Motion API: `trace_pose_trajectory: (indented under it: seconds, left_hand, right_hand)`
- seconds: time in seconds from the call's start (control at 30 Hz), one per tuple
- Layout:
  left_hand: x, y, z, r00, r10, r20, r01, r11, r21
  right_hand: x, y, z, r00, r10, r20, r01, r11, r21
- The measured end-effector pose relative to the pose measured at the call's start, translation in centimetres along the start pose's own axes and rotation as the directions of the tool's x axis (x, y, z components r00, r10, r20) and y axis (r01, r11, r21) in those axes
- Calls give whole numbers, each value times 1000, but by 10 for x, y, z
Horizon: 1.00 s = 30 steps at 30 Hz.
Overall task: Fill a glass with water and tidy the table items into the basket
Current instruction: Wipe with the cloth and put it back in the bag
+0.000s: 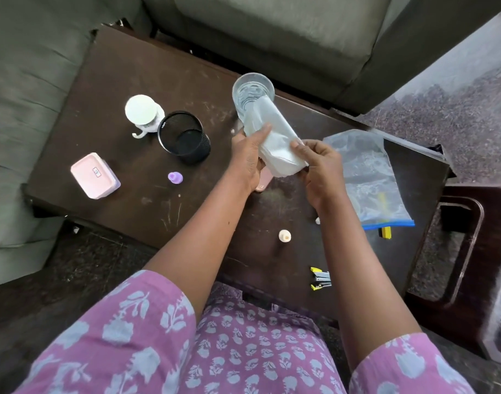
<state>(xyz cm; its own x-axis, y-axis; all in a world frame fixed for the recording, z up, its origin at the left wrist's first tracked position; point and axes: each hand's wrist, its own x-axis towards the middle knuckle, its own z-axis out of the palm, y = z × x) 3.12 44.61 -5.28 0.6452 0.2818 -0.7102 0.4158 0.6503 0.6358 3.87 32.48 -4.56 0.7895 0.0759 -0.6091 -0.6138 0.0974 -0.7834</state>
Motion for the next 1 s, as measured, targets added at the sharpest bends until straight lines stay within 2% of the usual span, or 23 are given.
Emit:
trace_pose_trajectory:
  seconds: [0.13,0.2,0.27,0.37,0.5,0.57,0.67,0.8,0.83,0.9,1.0]
  left_hand:
    - [2,9,-7,995,72,-64,-75,996,-46]
    - [2,13,-11,992,85,-95,-94,991,-94]
    - [3,18,-16,989,78,-122,-97,982,-163]
    - [6,28,-27,978,89,-189,-127,973,-195]
    - [13,44,-54,936,156,-315,-212,966,-151]
    - [16,51,-69,876,247,-413,-304,950,-77]
    - [21,56,-89,736,412,-537,-401,905,144]
    - [27,50,-116,597,502,-626,-368,865,341]
    - [28,48,-123,592,510,-623,-336,860,385]
    - [30,43,-133,626,506,-593,-275,855,439]
    - [33,39,-142,668,499,-551,-249,849,467]
  right_hand:
    - [3,-2,18,995,-77,-59,71,994,-87]
    - [3,-3,30,992,-104,-64,100,993,-63]
    - [4,-2,43,995,-102,-18,102,995,-2]
    - [5,-2,62,993,-83,80,86,996,-31]
    - [9,-1,82,996,-58,68,65,992,-107]
    - [13,1,91,996,-77,50,86,973,-216]
    - [17,1,107,987,-140,76,159,905,-396]
    - [26,2,124,987,-132,87,158,859,-487]
    - [28,2,127,987,-137,83,160,832,-531]
    - [33,2,133,985,-152,80,169,771,-614]
    - [37,-1,145,976,-194,97,200,634,-747]
